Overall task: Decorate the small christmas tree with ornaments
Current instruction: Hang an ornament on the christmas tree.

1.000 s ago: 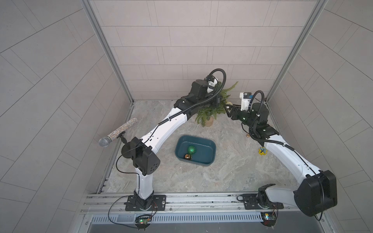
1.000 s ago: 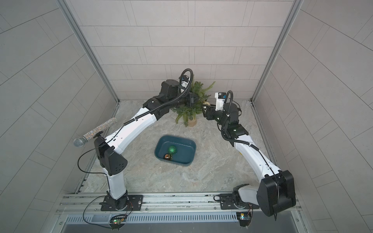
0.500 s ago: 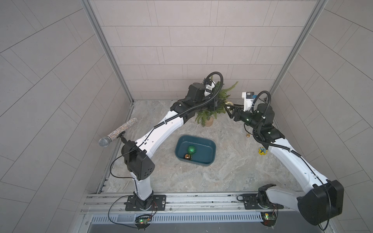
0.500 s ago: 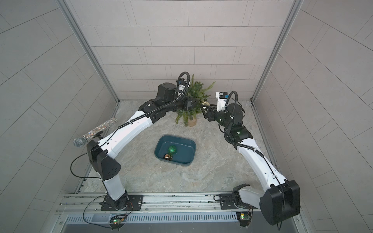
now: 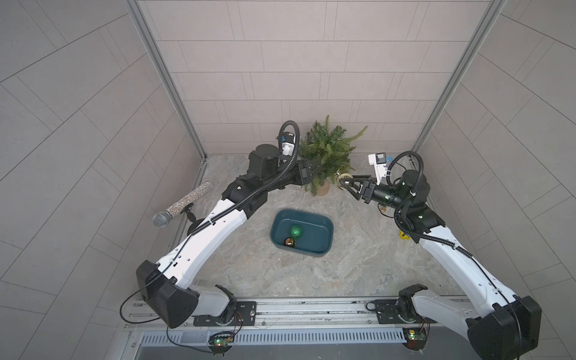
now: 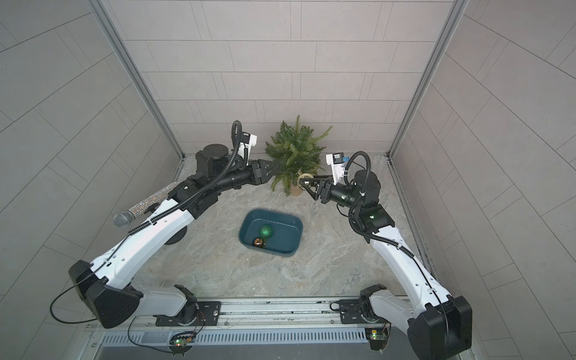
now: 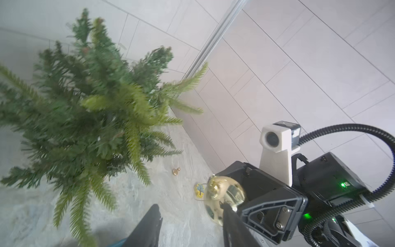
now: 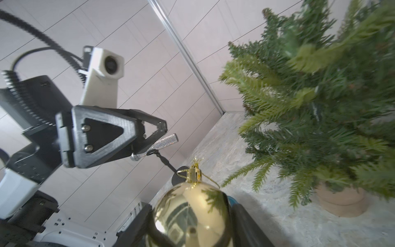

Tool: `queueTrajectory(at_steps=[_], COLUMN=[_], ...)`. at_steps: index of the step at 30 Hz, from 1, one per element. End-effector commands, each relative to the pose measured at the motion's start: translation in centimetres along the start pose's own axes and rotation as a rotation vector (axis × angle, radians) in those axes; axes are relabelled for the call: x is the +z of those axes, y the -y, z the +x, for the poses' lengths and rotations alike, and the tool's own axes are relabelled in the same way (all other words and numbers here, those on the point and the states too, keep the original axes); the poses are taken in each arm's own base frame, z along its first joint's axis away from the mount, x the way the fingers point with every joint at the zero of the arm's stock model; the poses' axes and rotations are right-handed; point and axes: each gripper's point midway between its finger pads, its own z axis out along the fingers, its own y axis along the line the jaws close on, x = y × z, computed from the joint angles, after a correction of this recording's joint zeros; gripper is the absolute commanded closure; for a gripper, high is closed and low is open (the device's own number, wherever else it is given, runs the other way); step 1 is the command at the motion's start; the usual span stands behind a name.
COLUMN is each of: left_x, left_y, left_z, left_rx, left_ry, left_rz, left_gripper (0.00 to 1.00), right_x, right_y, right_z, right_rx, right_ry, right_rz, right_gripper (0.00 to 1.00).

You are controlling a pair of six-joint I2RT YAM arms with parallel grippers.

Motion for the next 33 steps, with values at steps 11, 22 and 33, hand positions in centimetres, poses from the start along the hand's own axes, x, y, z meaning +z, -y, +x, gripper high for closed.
queueTrajectory(at_steps=[11, 22, 33], left_x=[1.4, 2.5, 2.8], left_y=[2.5, 2.8, 3.0], left_z=[1.3, 2.5, 1.8], left_rx=[-0.092, -0.039, 0.0], left_ry=[-0.023, -0.016, -0.001], left_rz=[0.269, 0.307, 0.307], left_gripper=[0.5, 0.53, 0.67], right_x=[0.4, 0.8, 1.1], right_y=[-2.6, -3.0, -3.2], right_z=[-2.9, -3.6, -3.6], right_rx=[0.057, 0.125, 0.159], right_ry=[0.065, 0.085, 0.091], right_rz=[-0.087, -0.146, -0.194], right_gripper=[0.41, 0.41, 0.41])
